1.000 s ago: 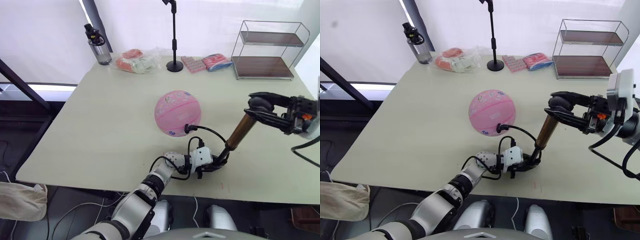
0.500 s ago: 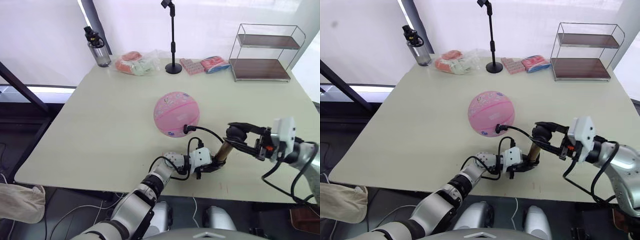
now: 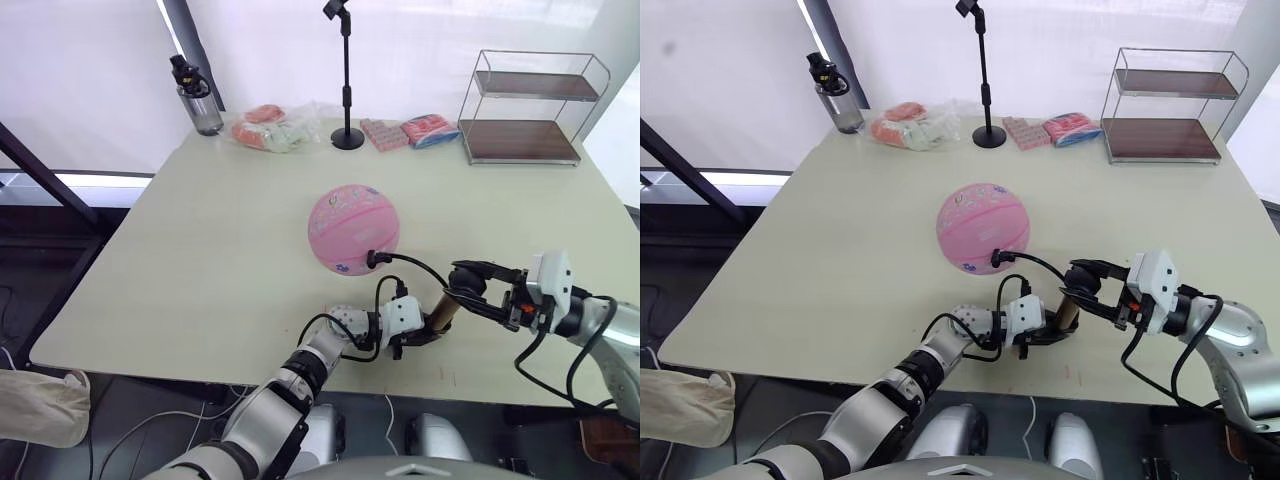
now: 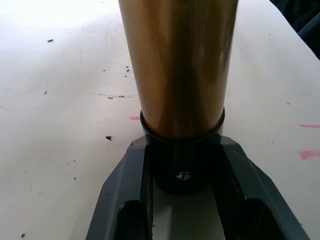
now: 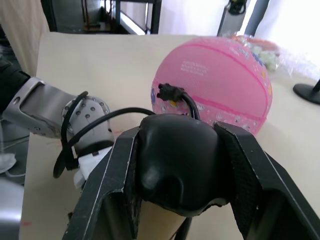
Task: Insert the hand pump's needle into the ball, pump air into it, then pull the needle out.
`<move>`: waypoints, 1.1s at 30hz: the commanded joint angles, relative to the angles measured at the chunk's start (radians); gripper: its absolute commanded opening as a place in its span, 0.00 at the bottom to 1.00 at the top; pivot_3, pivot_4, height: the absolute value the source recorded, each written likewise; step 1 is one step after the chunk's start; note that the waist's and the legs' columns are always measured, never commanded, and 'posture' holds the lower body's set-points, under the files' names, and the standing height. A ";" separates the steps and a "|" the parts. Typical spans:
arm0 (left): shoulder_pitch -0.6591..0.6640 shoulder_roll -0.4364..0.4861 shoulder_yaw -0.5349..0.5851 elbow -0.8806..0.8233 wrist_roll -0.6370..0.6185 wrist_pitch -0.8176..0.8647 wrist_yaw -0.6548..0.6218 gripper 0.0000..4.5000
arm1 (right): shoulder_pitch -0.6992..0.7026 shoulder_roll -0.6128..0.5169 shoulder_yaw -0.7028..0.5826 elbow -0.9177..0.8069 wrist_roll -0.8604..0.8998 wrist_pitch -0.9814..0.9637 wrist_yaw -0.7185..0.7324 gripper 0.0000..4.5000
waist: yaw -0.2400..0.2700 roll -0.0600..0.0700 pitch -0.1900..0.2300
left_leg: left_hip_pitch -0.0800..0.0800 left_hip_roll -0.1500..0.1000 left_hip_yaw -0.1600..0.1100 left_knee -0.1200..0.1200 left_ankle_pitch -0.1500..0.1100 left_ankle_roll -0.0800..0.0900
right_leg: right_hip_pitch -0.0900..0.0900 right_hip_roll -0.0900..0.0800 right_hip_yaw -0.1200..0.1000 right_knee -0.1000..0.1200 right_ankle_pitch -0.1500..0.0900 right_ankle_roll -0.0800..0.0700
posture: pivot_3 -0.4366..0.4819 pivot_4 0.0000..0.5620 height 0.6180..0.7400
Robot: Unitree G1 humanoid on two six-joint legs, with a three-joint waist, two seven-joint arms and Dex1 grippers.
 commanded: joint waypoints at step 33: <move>0.059 0.029 -0.045 0.077 0.048 0.035 -0.016 0.25 | -0.156 -0.141 -0.196 -0.054 0.198 0.197 0.107 0.38 | 0.001 0.003 0.006 | -0.012 -0.002 -0.001 0.002 0.000 0.000 | -0.010 -0.002 0.000 0.000 0.000 0.000 | 0.48 0.27 0.96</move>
